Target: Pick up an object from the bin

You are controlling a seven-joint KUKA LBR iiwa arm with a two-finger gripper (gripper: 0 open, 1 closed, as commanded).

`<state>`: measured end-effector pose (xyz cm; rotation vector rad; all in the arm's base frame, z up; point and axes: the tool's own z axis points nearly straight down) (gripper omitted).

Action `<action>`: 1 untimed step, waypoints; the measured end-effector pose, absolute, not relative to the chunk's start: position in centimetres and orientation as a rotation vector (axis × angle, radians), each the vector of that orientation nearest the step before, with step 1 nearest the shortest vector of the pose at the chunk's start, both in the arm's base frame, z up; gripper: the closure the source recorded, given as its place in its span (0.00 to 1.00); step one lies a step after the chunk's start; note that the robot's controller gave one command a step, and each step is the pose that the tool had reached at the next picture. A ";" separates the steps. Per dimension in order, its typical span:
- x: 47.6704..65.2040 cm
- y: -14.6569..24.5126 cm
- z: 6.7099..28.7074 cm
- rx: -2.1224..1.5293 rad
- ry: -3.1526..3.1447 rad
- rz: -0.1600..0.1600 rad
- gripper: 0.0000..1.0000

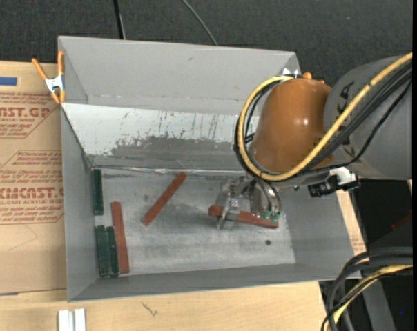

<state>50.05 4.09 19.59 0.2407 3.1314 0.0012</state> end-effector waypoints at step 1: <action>50.0 4.1 19.6 0.241 3.132 0.001 1.00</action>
Offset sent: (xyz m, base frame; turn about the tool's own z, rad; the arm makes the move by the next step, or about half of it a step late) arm -0.0013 -0.0282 0.1092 -0.2878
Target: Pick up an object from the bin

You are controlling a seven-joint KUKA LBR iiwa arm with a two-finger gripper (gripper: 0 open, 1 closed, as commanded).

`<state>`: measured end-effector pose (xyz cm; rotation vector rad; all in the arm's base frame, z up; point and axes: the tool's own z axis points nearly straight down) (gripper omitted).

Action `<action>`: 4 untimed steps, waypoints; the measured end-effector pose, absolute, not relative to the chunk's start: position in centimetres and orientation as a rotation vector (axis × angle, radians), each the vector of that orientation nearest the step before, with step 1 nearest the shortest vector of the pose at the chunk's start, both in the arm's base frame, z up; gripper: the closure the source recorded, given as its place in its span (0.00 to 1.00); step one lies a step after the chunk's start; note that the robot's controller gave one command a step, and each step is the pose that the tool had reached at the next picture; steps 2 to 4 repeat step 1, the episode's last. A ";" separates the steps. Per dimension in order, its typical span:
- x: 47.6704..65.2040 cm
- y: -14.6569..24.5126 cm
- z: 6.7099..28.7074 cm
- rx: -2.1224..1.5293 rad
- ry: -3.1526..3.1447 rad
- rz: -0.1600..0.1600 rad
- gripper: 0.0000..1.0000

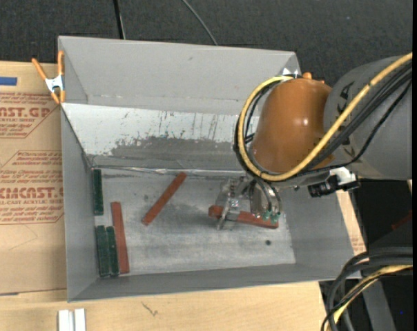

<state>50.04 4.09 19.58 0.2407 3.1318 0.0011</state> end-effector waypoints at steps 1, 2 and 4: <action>50.0 1.3 30.6 -0.211 3.130 0.000 1.00; 50.0 1.3 30.6 -0.211 3.130 0.000 1.00; 50.0 1.3 30.6 -0.211 3.130 0.000 1.00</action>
Offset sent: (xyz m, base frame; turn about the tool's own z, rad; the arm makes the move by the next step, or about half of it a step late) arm 0.0000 0.0000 0.0000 0.0000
